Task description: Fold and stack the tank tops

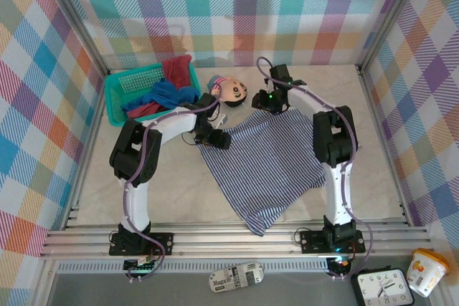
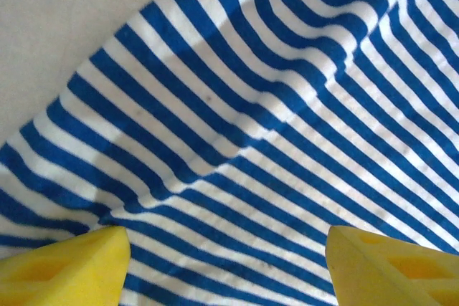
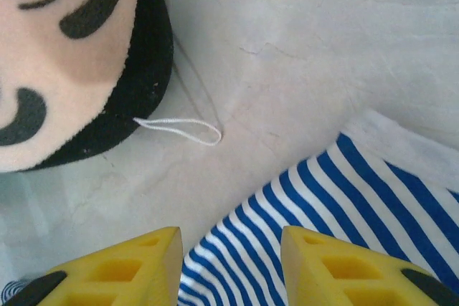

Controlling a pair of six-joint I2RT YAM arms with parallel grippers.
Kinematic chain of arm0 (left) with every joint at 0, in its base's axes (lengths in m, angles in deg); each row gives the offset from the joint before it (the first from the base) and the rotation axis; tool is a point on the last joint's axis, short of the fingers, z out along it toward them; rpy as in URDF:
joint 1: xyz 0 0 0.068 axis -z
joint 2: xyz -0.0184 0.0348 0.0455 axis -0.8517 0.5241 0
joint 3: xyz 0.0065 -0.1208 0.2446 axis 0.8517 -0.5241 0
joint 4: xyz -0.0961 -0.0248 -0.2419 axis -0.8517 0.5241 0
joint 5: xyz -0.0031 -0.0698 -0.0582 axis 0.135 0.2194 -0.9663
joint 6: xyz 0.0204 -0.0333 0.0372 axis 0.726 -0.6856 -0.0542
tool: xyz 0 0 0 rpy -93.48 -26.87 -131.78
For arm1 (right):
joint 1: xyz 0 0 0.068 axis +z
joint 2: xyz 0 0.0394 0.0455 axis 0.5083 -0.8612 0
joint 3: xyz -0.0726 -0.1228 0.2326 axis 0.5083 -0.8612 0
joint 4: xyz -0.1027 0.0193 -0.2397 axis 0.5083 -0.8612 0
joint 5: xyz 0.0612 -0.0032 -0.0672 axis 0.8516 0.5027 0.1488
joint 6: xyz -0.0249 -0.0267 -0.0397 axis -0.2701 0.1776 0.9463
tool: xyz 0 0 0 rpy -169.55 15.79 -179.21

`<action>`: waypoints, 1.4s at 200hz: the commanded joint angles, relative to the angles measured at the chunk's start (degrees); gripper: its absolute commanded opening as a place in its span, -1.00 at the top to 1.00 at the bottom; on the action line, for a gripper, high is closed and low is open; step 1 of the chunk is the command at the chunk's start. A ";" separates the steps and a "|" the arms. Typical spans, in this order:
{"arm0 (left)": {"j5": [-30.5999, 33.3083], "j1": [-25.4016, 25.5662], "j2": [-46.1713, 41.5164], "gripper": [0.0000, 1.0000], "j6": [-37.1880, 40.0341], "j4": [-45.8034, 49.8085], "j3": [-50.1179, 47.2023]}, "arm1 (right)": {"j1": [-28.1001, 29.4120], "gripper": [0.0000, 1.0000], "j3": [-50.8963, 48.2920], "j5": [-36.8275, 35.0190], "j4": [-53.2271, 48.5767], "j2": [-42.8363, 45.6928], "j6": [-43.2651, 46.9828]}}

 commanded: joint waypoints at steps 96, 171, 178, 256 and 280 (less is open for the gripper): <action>12.29 -3.97 -10.06 -0.43 -7.49 1.77 -5.78 | -0.73 0.24 11.19 -4.24 -3.41 -11.29 0.48; 20.67 -5.24 -6.64 -0.26 -10.80 -1.97 -2.47 | -1.03 0.24 11.22 -1.31 2.65 -10.39 -1.51; 20.24 -5.50 -6.46 -0.24 -11.07 -3.18 -2.72 | -1.08 0.23 11.09 -2.40 1.95 -9.39 -1.11; 21.61 -6.05 0.32 0.00 -7.28 -2.70 1.33 | -1.12 0.20 16.60 -8.97 -7.33 -9.51 1.29; 21.50 -6.04 2.50 0.06 -6.45 -1.80 3.15 | -0.99 0.20 19.17 -7.04 -8.94 -12.20 1.06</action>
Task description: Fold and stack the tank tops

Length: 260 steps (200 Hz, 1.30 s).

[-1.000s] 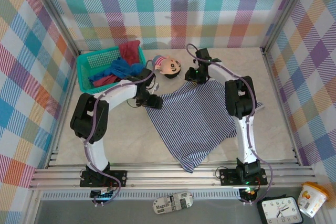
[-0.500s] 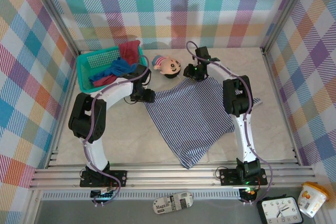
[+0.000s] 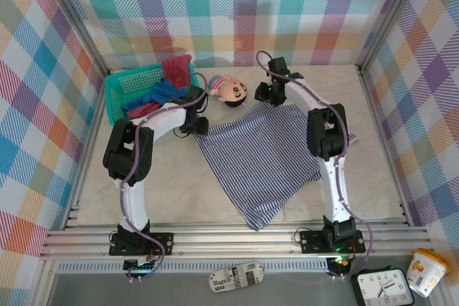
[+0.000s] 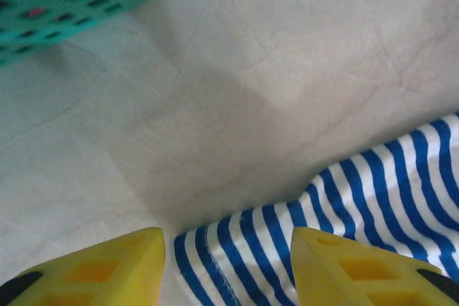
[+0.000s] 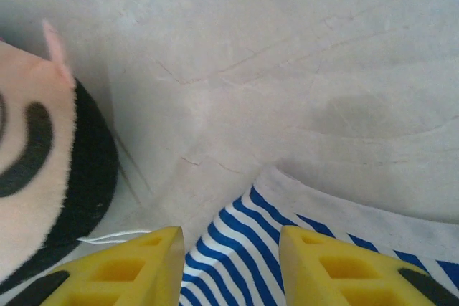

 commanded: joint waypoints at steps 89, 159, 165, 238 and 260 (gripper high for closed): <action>-4.74 -0.38 2.01 0.15 2.65 5.35 2.62 | 0.51 0.20 9.62 -0.56 -7.46 -8.61 0.75; -4.52 -0.56 -0.25 0.15 5.56 8.99 1.71 | 1.01 0.38 9.94 -1.01 -7.56 -10.44 1.67; -5.16 -0.55 -1.27 0.15 6.18 7.88 0.85 | 1.02 0.40 9.52 -0.85 -7.12 -10.28 1.67; -4.78 -6.84 -1.90 0.13 19.66 7.28 4.10 | 1.03 0.44 7.07 -0.03 -4.94 -8.86 1.66; -3.98 -7.85 -0.92 0.12 22.01 7.13 6.60 | 0.96 0.44 6.89 0.65 -4.40 -8.91 1.35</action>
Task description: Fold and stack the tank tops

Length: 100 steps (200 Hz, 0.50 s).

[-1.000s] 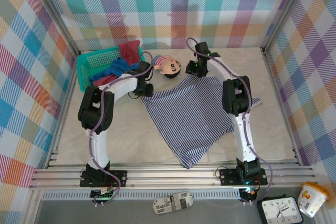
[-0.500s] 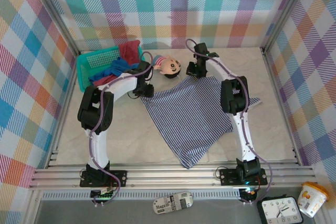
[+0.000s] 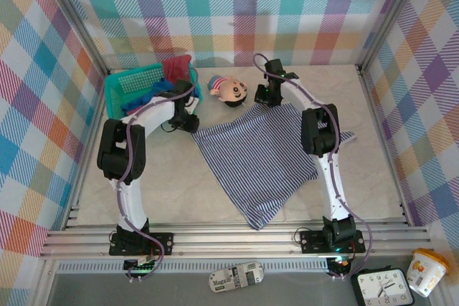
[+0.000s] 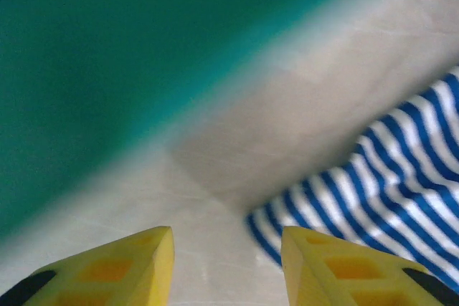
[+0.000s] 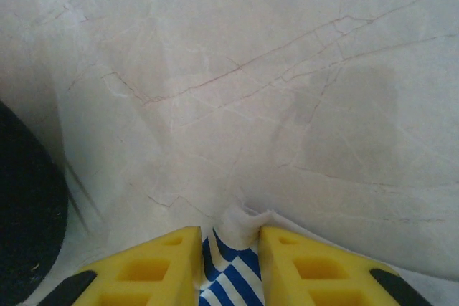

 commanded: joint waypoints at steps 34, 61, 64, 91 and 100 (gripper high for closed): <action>3.35 -2.74 2.72 0.12 8.38 0.52 7.52 | 0.61 0.44 -2.24 1.20 -0.23 -0.61 0.45; 3.74 -4.05 4.64 0.11 8.70 2.30 11.54 | 0.57 0.45 -3.36 1.55 0.36 -0.14 0.57; 3.24 -4.06 4.72 0.10 8.53 2.59 11.82 | 0.60 0.45 -3.56 1.55 0.43 -0.08 0.61; -2.33 -3.79 3.03 0.00 7.26 3.35 9.78 | 0.61 0.45 -4.73 1.33 0.98 0.86 0.44; -4.03 -3.71 1.91 -0.06 7.33 3.57 7.93 | 0.55 0.46 -5.31 1.13 1.79 1.43 0.44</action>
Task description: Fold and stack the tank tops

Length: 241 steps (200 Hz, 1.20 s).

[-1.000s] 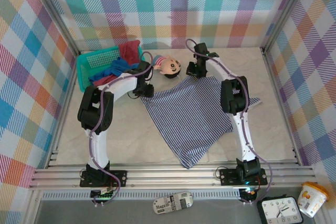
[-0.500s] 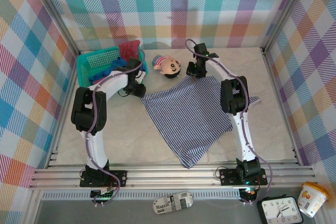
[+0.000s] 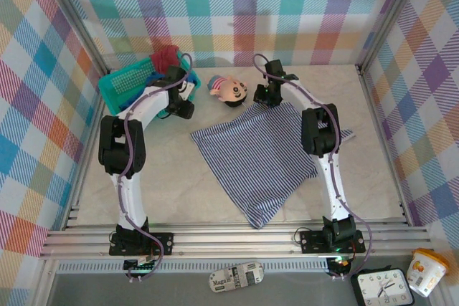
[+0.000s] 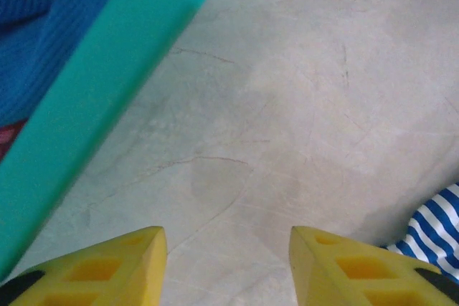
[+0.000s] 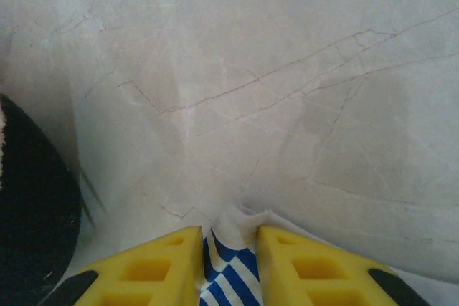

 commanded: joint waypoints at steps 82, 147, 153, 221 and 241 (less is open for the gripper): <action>-14.90 0.54 -4.44 -0.20 4.01 1.30 -12.65 | 0.70 0.31 -3.84 0.58 1.85 3.75 1.26; -15.47 1.87 0.64 -0.14 4.38 2.79 -9.88 | 1.03 0.27 -0.68 -0.41 -1.67 0.31 0.03; -15.51 2.07 0.84 -0.13 4.38 2.68 -9.96 | 1.02 0.26 -0.03 -0.42 -1.81 -0.20 0.10; -17.90 2.93 2.16 -0.02 3.16 1.76 -9.40 | 1.68 0.32 4.40 -4.19 -7.38 -4.55 -0.37; -18.67 3.24 2.41 0.08 2.99 1.62 -9.13 | 2.04 0.43 6.85 -4.39 -9.39 -5.89 -0.20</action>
